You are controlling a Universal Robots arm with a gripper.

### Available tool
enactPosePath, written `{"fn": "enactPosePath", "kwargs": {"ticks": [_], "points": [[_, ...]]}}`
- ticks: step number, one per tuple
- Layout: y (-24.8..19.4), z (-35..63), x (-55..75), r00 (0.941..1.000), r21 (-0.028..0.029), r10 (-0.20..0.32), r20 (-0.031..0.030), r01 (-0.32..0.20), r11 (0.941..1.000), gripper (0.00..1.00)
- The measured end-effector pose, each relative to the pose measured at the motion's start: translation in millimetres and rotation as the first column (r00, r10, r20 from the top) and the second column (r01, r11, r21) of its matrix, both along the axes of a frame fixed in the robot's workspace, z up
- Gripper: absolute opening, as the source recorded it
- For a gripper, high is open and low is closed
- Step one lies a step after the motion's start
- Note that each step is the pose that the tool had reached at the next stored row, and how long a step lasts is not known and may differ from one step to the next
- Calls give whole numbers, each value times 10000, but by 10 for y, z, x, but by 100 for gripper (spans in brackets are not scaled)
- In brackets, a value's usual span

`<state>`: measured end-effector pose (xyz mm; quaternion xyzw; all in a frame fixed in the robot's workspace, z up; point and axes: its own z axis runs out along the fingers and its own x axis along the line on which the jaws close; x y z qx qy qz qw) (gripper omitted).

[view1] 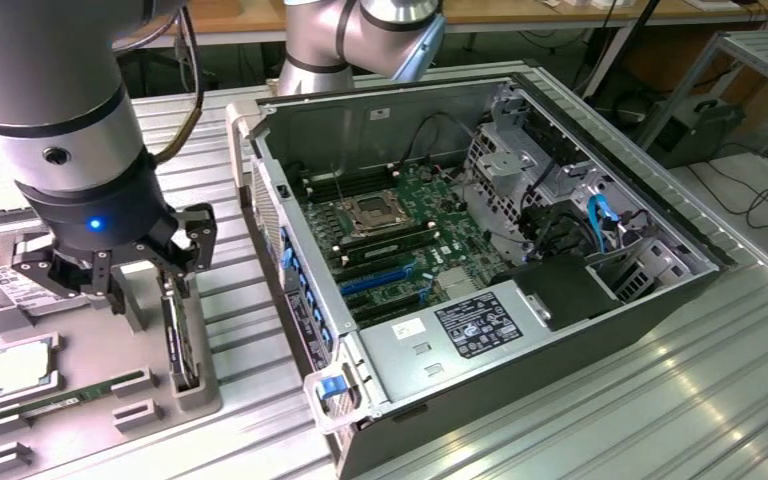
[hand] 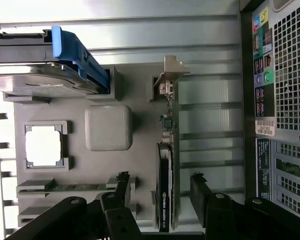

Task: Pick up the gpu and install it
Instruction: 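Pick up the gpu and move the gpu toward the slot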

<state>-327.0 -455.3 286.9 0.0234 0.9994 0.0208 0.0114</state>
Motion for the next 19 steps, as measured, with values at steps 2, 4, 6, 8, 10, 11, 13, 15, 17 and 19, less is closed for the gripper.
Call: {"fn": "enactPosePath", "kwargs": {"ticks": [2, 4, 6, 8, 10, 11, 13, 15, 17, 19], "points": [[-21, -38, 1, 10000, 1, 0, 2, 0, 10000, 60], [-22, -74, 0, 10000, 0, 0, 1, 0, 10000, 60], [-19, -109, 2, 10000, 0, 0, 0, 0, 10000, 60], [-9, -146, 3, 10000, -1, 0, 0, 0, 10000, 60], [5, -181, 8, 10000, -2, 0, -2, 0, 10000, 60], [10, -201, 11, 10000, 0, 1, 0, -1, 10000, 60], [13, -234, 15, 10000, -25, 2, 0, -2, 10000, 60], [13, -270, 19, 10000, -103, 1, -2, -1, 9999, 60], [17, -302, 21, 10000, -120, 0, -3, 0, 9999, 60], [22, -343, 24, 10000, -121, -25, -12, 24, 9999, 60]]}}
